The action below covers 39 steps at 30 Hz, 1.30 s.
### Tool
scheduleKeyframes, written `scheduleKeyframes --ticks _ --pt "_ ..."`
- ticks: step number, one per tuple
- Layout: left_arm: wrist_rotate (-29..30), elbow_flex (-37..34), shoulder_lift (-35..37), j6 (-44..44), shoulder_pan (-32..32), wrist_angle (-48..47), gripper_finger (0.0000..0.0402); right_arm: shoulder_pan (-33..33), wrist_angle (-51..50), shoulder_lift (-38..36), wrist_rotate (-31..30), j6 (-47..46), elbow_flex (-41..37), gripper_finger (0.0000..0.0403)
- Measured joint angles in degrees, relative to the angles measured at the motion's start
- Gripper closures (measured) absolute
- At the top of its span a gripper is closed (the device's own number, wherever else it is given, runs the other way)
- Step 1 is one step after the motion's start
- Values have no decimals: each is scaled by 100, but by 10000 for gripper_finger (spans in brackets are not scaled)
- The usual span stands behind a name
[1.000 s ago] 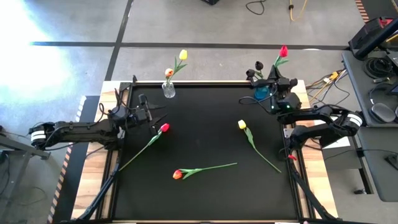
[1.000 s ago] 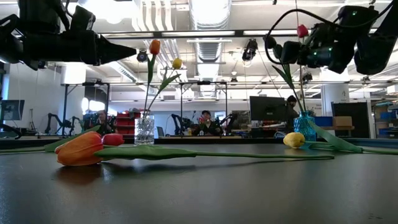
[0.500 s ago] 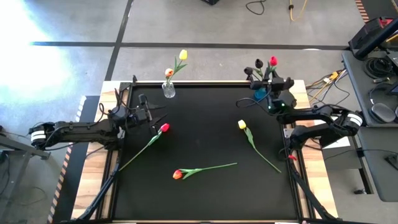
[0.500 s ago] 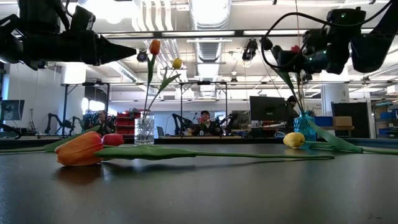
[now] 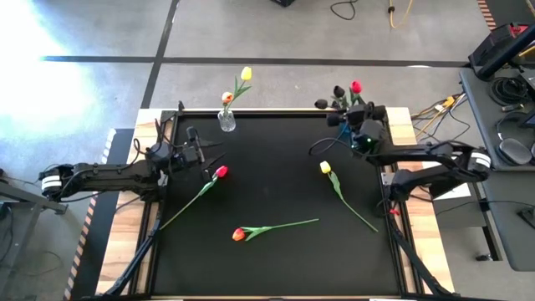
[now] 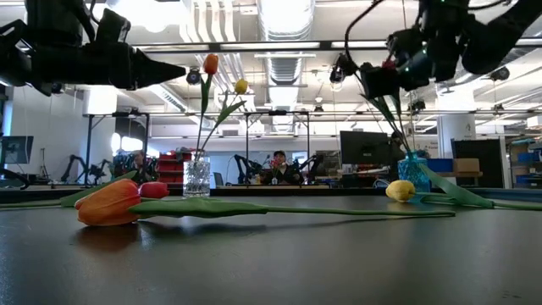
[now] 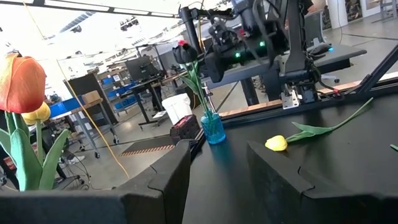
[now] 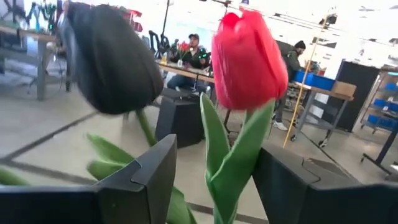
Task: Sort flowers into vase by color
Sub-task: Put the bottom red flower into the blue vase
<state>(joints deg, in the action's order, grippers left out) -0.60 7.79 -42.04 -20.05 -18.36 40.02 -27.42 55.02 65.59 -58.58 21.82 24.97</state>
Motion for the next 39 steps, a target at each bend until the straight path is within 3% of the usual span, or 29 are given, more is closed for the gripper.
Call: scheduleKeyframes --ticks 9,17,27,35,39 --pt "2 0 0 0 1 -46 259 265 -1948 -599 -241 -230 601 211" --pt "2 0 2 60 1 -74 259 267 -2582 -1033 -312 -295 667 211" --pt "2 0 2 107 0 -71 259 267 -4295 -1654 -308 -1196 667 211" --pt "2 0 0 107 0 -71 259 316 -4620 -1882 -243 -1484 667 205" --pt "2 0 2 107 1 -71 259 355 -5296 -1871 36 -2448 907 178"
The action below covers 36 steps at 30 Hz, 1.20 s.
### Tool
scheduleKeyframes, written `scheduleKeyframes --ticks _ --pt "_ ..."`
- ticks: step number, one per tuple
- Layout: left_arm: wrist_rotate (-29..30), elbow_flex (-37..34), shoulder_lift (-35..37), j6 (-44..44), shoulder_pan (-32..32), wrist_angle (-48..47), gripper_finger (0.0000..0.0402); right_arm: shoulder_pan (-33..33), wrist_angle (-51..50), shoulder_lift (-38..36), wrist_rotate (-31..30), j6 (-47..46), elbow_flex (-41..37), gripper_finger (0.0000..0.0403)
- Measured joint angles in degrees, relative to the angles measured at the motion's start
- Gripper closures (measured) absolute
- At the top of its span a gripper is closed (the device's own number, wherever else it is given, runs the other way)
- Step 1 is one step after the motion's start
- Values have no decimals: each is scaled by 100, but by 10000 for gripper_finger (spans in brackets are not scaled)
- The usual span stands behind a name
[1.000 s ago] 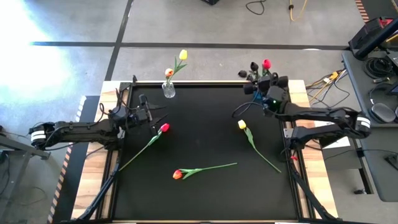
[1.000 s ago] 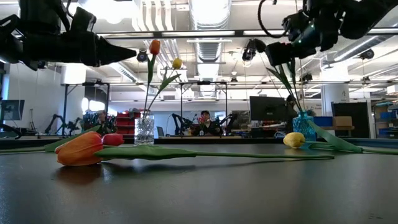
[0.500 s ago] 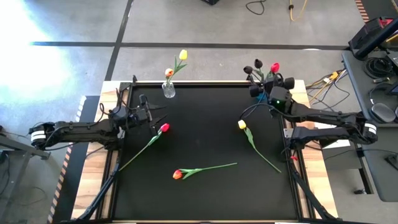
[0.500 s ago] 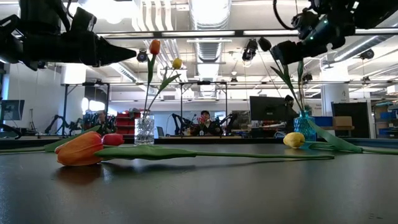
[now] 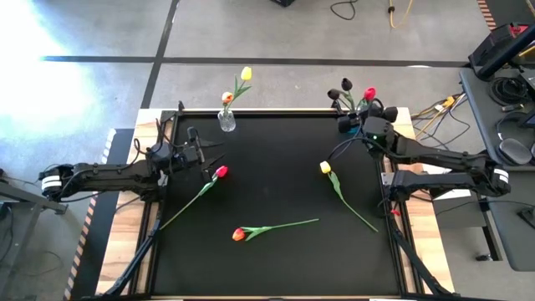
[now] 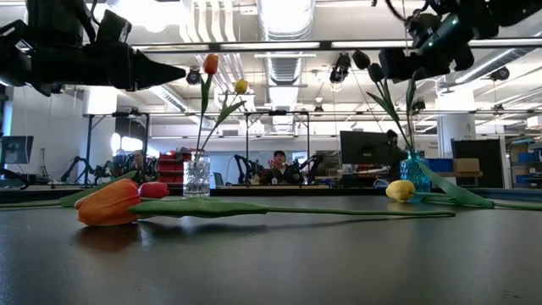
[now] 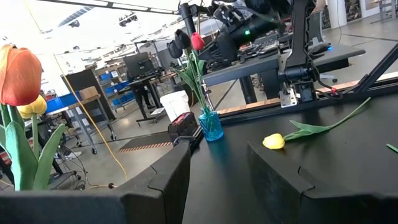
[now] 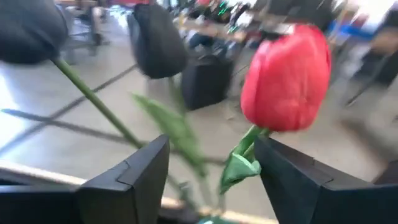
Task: Sort flowers into vase by color
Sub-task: Put the bottom red flower into the blue vase, then put the yellow flower into the transparent vase
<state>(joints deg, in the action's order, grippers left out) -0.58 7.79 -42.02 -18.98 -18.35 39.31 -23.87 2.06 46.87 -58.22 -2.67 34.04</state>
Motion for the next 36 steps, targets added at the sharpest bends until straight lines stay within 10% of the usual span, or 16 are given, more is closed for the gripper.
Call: scheduleKeyframes --ticks 9,36 --pt "0 0 0 0 0 -42 259 -3 -2952 83 770 -2426 1103 119" --pt "0 2 -2 -2 0 -50 259 764 -5584 91 3289 -1982 2121 117"
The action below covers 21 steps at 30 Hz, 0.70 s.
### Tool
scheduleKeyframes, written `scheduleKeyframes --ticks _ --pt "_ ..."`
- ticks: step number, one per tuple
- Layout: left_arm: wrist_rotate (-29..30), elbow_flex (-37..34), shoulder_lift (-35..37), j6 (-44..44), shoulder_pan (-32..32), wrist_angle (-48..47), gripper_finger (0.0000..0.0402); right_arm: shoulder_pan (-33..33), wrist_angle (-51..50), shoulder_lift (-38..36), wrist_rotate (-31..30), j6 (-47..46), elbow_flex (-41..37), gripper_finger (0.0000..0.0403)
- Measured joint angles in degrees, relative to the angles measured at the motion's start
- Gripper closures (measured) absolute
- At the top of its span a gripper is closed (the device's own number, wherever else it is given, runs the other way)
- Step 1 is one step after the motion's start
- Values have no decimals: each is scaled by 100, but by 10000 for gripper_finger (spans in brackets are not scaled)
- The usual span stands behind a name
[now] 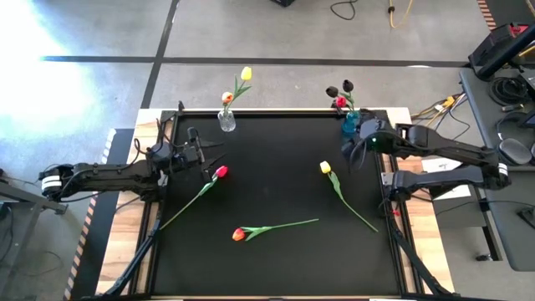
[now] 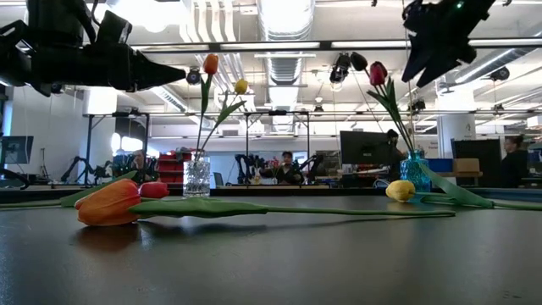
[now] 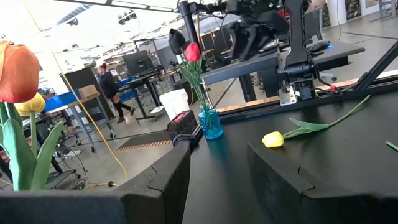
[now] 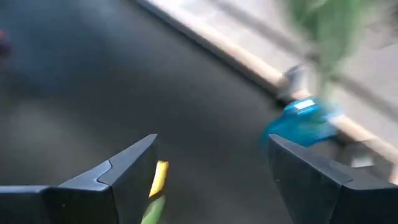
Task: Sort flowers into vase by color
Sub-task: Put the yellow flower into the transparent vase
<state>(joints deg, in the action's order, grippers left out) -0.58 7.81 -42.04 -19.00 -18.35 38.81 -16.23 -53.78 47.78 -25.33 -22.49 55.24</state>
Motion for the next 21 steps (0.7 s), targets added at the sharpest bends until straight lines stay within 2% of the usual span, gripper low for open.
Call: scheduleKeyframes --ticks 3,5,14,21 --pt "0 -2 2 1 -1 0 259 172 8 86 897 -295 -128 129" --pt "0 -2 0 0 0 0 259 390 4 249 1191 -467 -292 137" --pt "0 0 2 2 0 -37 259 1298 7 1543 1849 -1712 -877 143" --pt "1 -1 2 28 -2 -47 259 1361 101 2546 2040 -2151 -877 144"
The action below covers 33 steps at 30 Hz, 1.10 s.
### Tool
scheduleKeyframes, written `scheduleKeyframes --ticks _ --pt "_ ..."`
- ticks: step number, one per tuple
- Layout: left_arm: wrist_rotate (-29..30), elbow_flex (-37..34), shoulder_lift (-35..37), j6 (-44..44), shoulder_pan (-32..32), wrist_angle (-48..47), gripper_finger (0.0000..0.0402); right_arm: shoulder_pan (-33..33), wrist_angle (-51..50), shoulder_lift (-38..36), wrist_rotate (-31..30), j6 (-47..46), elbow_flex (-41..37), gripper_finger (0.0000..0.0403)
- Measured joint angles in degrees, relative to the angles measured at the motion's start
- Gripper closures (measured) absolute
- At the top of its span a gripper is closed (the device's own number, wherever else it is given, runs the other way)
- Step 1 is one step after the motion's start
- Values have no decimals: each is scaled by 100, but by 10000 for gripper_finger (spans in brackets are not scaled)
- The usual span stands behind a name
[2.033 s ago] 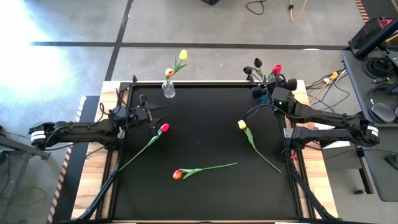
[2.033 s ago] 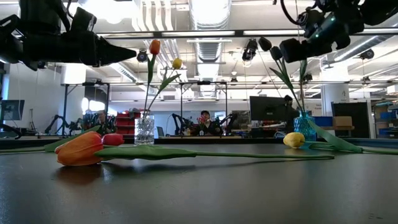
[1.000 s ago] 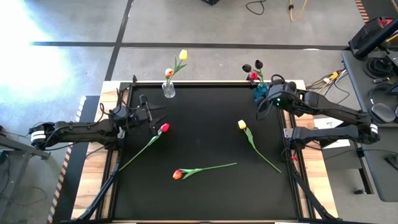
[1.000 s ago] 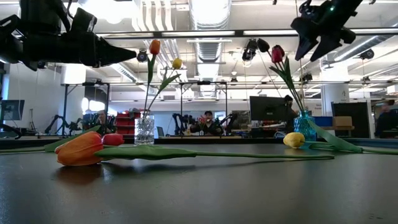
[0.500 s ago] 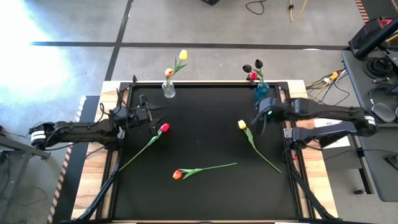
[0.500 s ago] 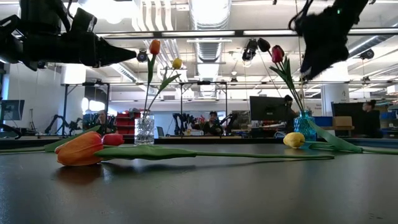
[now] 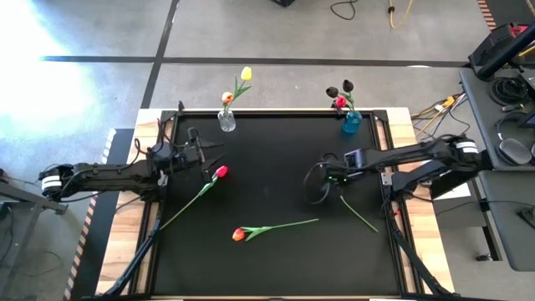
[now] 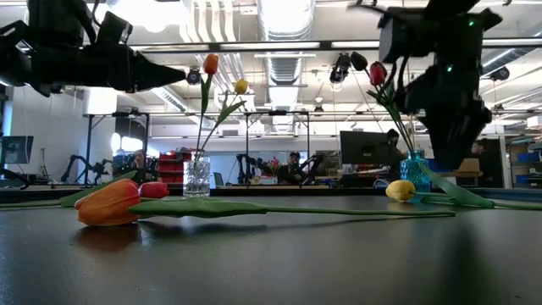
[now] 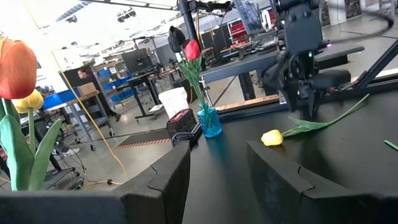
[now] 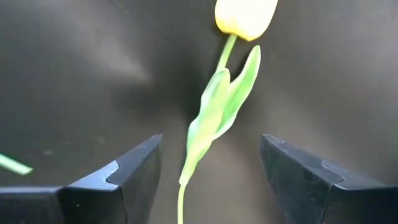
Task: Sort flowers into vase by color
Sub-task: Put the yellow flower into the transparent vase
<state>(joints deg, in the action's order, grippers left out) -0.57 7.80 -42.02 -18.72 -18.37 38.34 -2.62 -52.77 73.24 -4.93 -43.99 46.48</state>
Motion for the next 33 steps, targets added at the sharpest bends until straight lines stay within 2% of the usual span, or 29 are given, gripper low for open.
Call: scheduleKeyframes --ticks 10,16,20,24,29,33 --pt "1 2 0 18 1 -89 259 -76 413 1072 -4 -46 -69 181" --pt "3 2 0 18 1 -89 259 -244 565 1437 58 198 -47 249" --pt "7 2 0 86 -1 -83 259 -246 724 1344 103 412 -72 323" --pt "6 2 2 122 -1 -10 259 -155 1099 963 -339 548 -29 383" --pt "3 2 7 228 2 1 266 126 1620 621 -919 1100 285 387" --pt "1 2 7 338 -1 -8 283 415 3004 487 -1397 1906 409 389"
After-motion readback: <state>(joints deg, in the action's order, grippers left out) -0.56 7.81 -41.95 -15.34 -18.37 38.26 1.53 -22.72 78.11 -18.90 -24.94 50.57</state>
